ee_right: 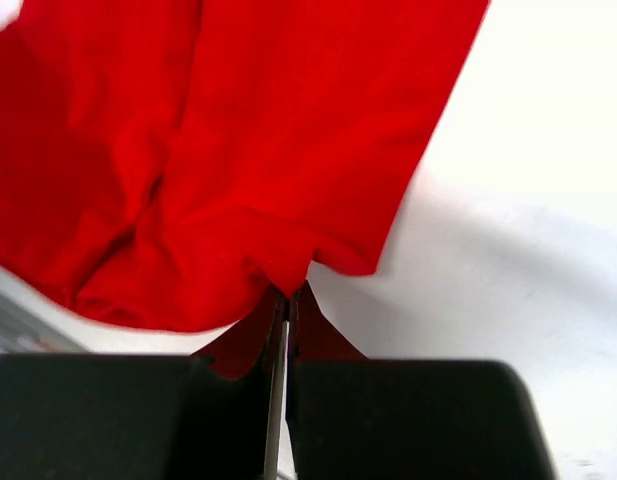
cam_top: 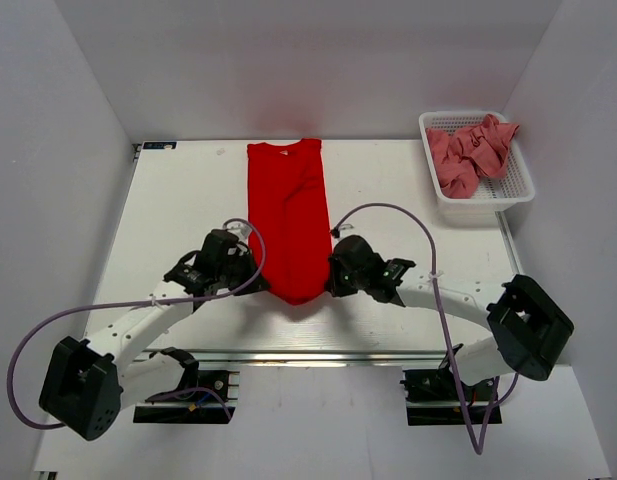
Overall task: Fold and stack the t-shirts
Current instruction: Grab the bottom of the folded rectangular tshirt with both arms, then fold the folded rectangular tshirt in 1/3 of the way
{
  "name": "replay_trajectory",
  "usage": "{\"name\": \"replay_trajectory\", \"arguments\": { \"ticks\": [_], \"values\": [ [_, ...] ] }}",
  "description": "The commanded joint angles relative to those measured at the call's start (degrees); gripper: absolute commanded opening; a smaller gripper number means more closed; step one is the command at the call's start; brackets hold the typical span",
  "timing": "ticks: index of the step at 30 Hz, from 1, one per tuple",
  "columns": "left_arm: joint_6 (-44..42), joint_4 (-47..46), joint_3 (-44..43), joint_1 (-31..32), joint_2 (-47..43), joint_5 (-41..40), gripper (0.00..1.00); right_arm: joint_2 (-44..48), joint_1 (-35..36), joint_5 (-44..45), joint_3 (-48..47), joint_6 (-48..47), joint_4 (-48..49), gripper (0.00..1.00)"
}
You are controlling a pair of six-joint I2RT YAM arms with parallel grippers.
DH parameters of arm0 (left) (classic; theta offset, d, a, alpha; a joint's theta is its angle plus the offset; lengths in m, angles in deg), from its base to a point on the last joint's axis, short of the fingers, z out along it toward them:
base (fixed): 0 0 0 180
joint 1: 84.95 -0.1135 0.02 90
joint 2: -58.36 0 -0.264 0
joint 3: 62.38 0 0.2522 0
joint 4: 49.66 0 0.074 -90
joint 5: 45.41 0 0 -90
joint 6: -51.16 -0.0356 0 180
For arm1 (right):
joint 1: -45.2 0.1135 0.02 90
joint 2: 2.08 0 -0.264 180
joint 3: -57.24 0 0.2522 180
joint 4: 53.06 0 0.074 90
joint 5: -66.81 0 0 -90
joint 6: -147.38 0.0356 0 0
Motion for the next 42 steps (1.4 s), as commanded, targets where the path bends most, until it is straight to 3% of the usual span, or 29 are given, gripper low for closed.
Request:
{"name": "replay_trajectory", "arguments": {
  "ticks": [1, 6, 16, 27, 37, 38, 39, 42],
  "values": [
    [-1.6, -2.5, -5.7, -0.6, 1.5, -2.5, 0.0, -1.6, -1.3, 6.2, -6.3, -2.5, 1.0, 0.0],
    [-3.0, 0.7, -14.4, -1.2, 9.4, -12.6, 0.0, -5.6, -4.4, 10.2, -13.6, -7.4, 1.0, 0.0],
    [-5.9, 0.7, -32.6, -7.0, 26.3, -16.1, 0.0, -20.4, -12.9, 5.7, -33.8, -15.5, -1.0, 0.0],
    [-9.5, -2.6, -42.1, -12.4, 40.3, -7.8, 0.0, -33.7, -19.5, -8.4, -47.9, -17.3, -4.4, 0.0],
    [-10.1, -7.2, -46.4, -16.8, 48.9, -2.0, 0.0, -43.0, -22.6, -13.5, -55.8, -16.8, -4.4, 0.0],
    [-10.1, -8.9, -47.0, -16.8, 49.6, -0.6, 0.18, -44.1, -22.9, -13.8, -56.8, -17.0, -4.4, 0.0],
    [-10.1, -10.1, -47.0, -17.5, 49.6, 0.3, 0.34, -45.1, -23.1, -14.0, -57.8, -17.1, -3.9, 0.1],
    [-10.6, -11.9, -48.5, -18.9, 51.0, 2.9, 0.99, -47.1, -24.2, -14.4, -61.3, -19.4, -5.0, 0.33]
  ]
}}
